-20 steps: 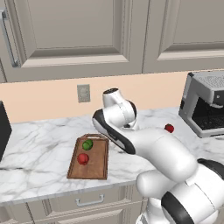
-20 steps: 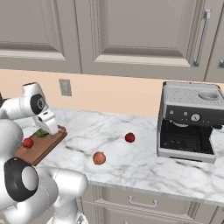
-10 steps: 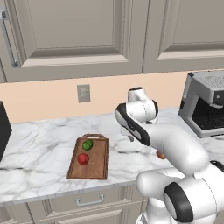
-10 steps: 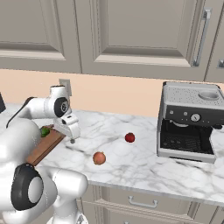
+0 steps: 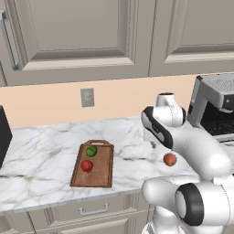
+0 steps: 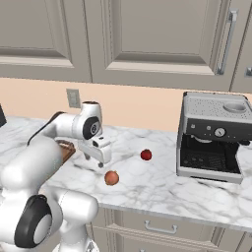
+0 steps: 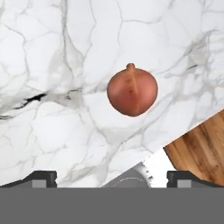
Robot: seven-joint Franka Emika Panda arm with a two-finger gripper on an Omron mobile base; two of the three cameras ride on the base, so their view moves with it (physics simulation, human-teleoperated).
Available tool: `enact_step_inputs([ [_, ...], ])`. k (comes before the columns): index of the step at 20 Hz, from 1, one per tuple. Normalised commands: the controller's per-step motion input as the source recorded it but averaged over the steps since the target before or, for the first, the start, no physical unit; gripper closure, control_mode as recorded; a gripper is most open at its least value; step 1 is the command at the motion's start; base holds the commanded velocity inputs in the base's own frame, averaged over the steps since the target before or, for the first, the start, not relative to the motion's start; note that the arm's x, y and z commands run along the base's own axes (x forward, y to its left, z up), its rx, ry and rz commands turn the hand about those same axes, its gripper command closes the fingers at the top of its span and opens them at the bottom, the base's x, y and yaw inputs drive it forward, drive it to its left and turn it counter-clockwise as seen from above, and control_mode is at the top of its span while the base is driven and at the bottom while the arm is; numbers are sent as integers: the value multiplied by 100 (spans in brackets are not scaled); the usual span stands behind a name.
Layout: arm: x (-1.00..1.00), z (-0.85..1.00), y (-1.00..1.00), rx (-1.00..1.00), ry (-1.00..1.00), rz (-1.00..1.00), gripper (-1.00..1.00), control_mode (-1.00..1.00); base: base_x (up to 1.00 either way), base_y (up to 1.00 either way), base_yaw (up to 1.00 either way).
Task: Place the avocado, onion, tomato, and bell pepper on the cutting board.
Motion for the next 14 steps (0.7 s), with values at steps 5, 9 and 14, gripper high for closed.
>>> enact_step_inputs([
  [5, 0, -21, -58, 7, 0, 3, -100, -100, 0, 0, 0],
  [9, 0, -29, -45, 4, 0, 5, -100, -100, 0, 0, 0],
  [14, 12, -32, -13, 3, -2, 8, -100, -100, 0, 0, 0],
])
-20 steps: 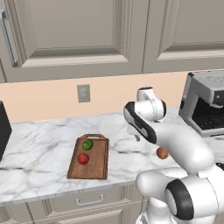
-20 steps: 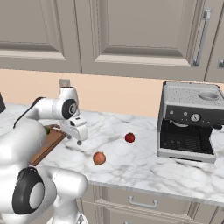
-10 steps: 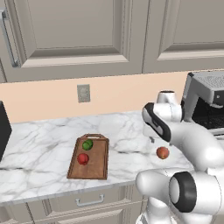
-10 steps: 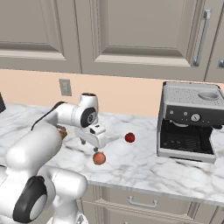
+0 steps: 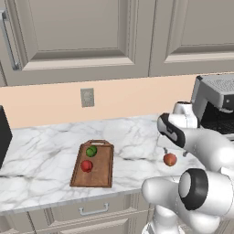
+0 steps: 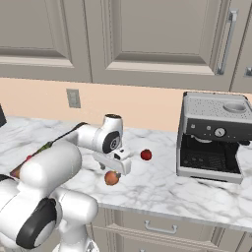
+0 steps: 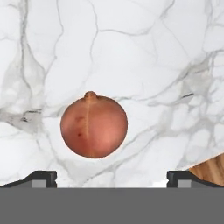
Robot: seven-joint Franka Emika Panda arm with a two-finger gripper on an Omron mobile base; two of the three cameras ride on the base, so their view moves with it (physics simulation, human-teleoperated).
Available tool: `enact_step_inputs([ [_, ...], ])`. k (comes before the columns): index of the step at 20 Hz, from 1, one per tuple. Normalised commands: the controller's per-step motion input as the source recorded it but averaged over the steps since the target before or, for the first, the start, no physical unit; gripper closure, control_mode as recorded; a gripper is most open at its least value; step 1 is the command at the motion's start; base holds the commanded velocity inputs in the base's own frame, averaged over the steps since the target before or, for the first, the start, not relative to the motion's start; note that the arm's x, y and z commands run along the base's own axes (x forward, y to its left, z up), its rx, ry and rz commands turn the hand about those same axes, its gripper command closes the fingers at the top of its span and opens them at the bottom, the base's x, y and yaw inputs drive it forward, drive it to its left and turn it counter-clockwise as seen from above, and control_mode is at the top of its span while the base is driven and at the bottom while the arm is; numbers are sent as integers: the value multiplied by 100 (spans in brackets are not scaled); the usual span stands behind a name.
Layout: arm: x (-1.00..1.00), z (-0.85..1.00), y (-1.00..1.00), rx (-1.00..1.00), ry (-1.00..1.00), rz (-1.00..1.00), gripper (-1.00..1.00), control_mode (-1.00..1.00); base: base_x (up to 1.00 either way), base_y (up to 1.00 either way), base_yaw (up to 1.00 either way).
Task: Place the avocado, onion, tomato, and bell pepper on the cutting board.
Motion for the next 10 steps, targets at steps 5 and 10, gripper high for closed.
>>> enact_step_inputs([
  [5, 19, -27, -1, 2, -14, 8, -100, -100, 0, 0, 0],
  [10, 19, -14, 0, 3, -14, 6, -100, -100, 0, 0, 0],
])
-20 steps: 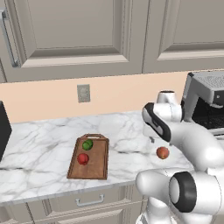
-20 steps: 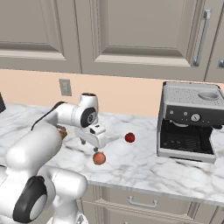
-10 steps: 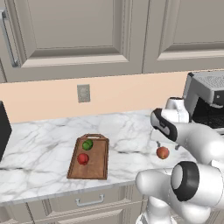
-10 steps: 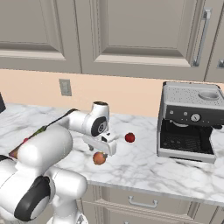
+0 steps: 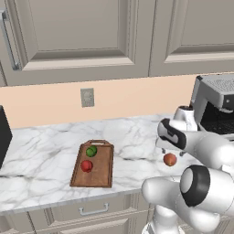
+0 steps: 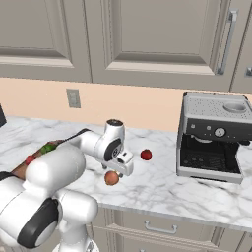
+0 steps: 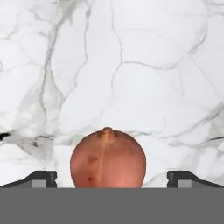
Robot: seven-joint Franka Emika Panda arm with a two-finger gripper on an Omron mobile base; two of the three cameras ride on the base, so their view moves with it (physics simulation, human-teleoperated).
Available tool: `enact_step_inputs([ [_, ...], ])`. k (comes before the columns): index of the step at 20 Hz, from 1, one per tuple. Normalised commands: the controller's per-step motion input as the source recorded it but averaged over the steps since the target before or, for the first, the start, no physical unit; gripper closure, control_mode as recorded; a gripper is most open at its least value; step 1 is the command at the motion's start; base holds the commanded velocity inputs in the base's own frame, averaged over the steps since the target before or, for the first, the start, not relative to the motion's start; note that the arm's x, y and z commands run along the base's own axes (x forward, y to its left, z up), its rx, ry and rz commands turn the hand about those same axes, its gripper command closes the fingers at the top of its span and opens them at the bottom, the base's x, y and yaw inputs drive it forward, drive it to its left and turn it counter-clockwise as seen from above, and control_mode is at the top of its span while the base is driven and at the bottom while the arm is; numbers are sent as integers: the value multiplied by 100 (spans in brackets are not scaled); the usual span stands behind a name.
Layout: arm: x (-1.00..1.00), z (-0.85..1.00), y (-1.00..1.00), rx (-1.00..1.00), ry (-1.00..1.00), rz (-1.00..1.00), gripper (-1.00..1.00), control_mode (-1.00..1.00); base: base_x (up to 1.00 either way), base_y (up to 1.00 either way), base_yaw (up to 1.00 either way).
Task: Place the avocado, onion, tomato, and bell pepper on the cutting board.
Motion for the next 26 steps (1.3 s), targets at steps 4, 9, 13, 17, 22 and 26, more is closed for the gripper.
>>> enact_step_inputs([
  [4, -1, -11, 0, 1, -7, 2, -100, -100, 0, 0, 0],
  [9, -19, -1, 0, 0, 0, 0, -100, -100, 0, 0, 0],
  [13, -17, 0, 3, 0, 2, 0, -100, -100, 0, 0, 0],
  [17, 5, -8, 9, 0, 0, 0, -100, -100, 0, 0, 0],
  [22, 15, -14, 0, 0, -3, 0, -100, -100, 0, 0, 0],
  [26, 20, -23, 0, 0, -2, 0, -100, -100, 0, 0, 0],
])
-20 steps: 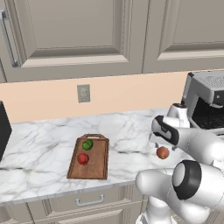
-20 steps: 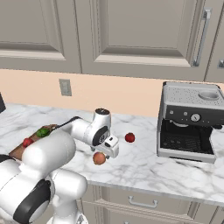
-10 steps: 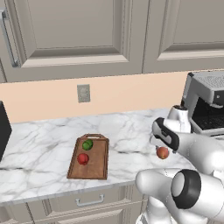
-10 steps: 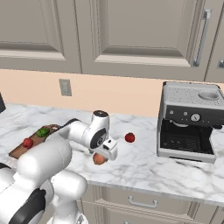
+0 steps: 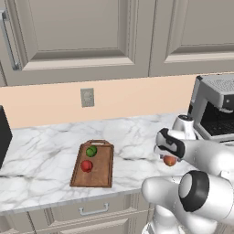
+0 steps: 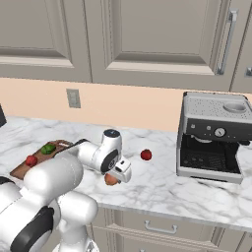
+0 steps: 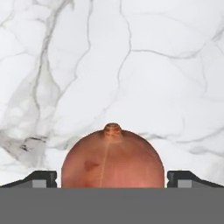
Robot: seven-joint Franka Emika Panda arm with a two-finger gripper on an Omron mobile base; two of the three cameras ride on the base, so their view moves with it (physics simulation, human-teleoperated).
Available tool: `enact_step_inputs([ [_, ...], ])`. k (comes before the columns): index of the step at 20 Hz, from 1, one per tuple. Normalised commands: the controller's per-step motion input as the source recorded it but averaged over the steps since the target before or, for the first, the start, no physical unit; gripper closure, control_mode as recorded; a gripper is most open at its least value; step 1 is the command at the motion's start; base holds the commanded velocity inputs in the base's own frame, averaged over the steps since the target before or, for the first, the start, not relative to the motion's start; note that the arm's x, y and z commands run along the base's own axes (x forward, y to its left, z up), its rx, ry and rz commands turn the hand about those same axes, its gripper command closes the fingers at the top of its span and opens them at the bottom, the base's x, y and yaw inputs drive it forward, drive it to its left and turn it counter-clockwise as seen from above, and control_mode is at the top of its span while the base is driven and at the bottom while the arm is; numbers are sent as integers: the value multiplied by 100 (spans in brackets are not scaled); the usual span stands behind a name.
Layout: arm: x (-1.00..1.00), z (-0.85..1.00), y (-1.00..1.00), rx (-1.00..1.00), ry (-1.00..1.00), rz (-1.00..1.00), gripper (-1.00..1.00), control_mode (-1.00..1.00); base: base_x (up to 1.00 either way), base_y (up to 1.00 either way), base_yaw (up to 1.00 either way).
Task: Place the avocado, onion, tomato, and bell pepper on the cutting board.
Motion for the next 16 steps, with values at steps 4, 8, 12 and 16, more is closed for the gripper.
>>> enact_step_inputs([
  [4, 18, -20, 0, 0, 0, 0, -100, -100, 0, 0, 0],
  [8, 5, -19, 0, 0, 0, 0, -100, -100, 0, 0, 0],
  [12, 2, -15, 0, 0, 0, 0, 100, -100, 0, 0, 0],
  [16, 0, 0, 0, 0, 0, 0, 100, -100, 0, 0, 0],
])
